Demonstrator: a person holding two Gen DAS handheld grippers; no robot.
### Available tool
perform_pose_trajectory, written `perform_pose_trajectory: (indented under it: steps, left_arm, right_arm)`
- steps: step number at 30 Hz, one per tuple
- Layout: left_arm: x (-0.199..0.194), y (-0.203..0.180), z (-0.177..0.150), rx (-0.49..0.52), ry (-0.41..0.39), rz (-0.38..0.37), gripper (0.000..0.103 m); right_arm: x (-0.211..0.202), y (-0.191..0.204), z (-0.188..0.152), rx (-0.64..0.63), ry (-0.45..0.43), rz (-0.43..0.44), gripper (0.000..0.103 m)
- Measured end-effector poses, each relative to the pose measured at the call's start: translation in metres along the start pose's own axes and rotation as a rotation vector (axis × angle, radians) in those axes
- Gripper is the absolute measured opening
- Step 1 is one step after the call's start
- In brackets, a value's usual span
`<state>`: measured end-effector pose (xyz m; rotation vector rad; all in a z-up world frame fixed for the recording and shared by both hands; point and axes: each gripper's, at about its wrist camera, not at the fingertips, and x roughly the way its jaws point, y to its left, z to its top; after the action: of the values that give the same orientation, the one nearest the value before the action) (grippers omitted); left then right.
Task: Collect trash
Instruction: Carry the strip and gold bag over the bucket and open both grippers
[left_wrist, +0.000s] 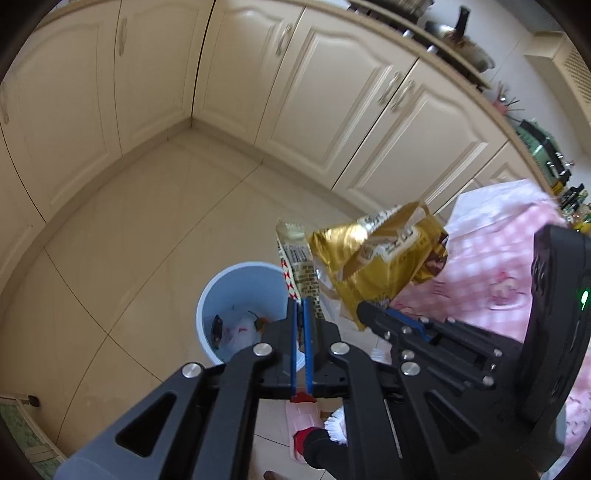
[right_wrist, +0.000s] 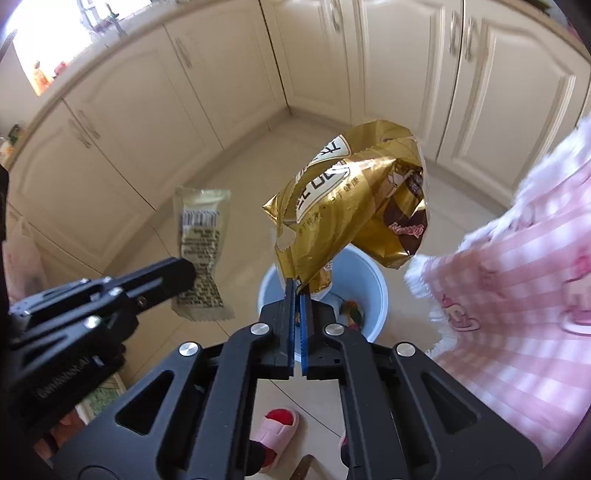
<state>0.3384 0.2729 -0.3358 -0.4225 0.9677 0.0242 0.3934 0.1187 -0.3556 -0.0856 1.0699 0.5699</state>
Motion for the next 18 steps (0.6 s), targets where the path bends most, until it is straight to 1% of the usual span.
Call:
perform_pose_trajectory:
  steps: [3, 5, 6, 7, 8, 9, 10, 12, 14, 18]
  left_arm:
    - [0.024, 0.004, 0.006, -0.012, 0.023, 0.004, 0.004]
    - [0.038, 0.001, 0.011, -0.009, 0.035, 0.003, 0.006]
    - [0.042, -0.001, 0.013, -0.009, 0.038, 0.003, 0.019]
    - [0.046, -0.002, 0.014, -0.008, 0.041, 0.017, 0.048]
    - [0.048, -0.003, 0.014, -0.009, 0.033, 0.042, 0.055]
    - [0.048, -0.003, 0.014, -0.009, 0.021, 0.053, 0.058]
    - [0.048, -0.004, 0.014, -0.006, 0.01, 0.051, 0.058]
    - [0.049, -0.004, 0.013, -0.008, 0.022, 0.05, 0.058]
    - [0.049, -0.001, 0.011, -0.008, 0.028, 0.071, 0.058]
    - [0.046, 0.005, 0.009, -0.025, 0.026, 0.089, 0.058]
  right_arm:
    - [0.02, -0.011, -0.002, 0.02, 0.031, -0.011, 0.002]
    - [0.031, -0.019, -0.004, 0.038, 0.051, -0.012, 0.002]
    - [0.034, -0.021, -0.003, 0.041, 0.055, -0.013, 0.002]
    - [0.037, -0.024, -0.003, 0.044, 0.061, -0.014, 0.002]
    - [0.04, -0.024, -0.001, 0.046, 0.063, -0.014, 0.002]
    - [0.042, -0.025, -0.001, 0.049, 0.065, -0.013, 0.002]
    - [0.043, -0.026, -0.001, 0.05, 0.066, -0.013, 0.002]
    - [0.045, -0.027, 0.0, 0.051, 0.072, -0.009, 0.002]
    - [0.048, -0.025, 0.004, 0.053, 0.074, -0.007, 0.002]
    - [0.053, -0.02, 0.004, 0.05, 0.08, 0.003, 0.003]
